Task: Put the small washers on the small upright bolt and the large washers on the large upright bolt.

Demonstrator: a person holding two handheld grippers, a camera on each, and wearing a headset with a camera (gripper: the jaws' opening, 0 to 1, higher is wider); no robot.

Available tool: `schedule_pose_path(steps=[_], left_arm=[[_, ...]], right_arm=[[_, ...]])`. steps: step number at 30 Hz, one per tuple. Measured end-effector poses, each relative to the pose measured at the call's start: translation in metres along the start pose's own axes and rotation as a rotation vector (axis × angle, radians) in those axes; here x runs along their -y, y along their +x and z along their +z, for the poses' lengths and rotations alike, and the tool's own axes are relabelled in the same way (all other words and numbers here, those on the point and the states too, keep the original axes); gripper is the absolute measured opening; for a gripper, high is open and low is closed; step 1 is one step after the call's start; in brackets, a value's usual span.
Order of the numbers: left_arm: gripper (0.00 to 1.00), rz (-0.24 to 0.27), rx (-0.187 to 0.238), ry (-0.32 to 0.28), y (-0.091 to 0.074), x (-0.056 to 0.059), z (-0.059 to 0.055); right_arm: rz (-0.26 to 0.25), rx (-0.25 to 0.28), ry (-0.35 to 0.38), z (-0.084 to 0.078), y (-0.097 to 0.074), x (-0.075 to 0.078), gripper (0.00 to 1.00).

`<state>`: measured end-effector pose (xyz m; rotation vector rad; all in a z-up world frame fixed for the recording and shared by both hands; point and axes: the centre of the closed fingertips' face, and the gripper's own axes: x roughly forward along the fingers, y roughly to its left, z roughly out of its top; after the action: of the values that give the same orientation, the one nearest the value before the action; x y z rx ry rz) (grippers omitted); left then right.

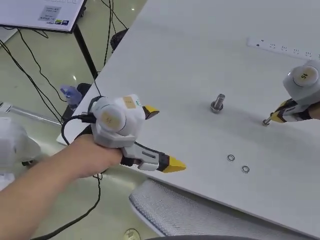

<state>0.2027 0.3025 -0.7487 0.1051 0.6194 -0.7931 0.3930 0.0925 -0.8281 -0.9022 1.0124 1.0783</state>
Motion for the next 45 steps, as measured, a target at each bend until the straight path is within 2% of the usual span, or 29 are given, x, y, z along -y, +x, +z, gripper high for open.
schedule_pose_path(steps=[12, 36, 40, 42, 45], left_arm=[[0.92, 0.006, -0.006, -0.01, -0.002, -0.006, -0.003], [0.9, 0.002, -0.026, -0.024, -0.001, -0.006, -0.012], [0.91, 0.005, -0.017, -0.03, -0.003, -0.007, -0.01], [0.93, 0.006, 0.008, -0.036, -0.005, -0.007, -0.004], [0.92, 0.009, 0.003, -0.023, -0.006, -0.007, -0.003]], right_arm=[[0.021, -0.011, 0.009, -0.003, 0.014, -0.007, 0.12], [0.05, -0.058, -0.005, -0.01, 0.032, -0.007, 0.13], [0.052, -0.059, -0.006, -0.01, 0.033, -0.007, 0.13], [0.052, -0.059, -0.01, -0.01, 0.033, -0.007, 0.13], [0.054, -0.058, -0.009, -0.009, 0.032, -0.008, 0.13]])
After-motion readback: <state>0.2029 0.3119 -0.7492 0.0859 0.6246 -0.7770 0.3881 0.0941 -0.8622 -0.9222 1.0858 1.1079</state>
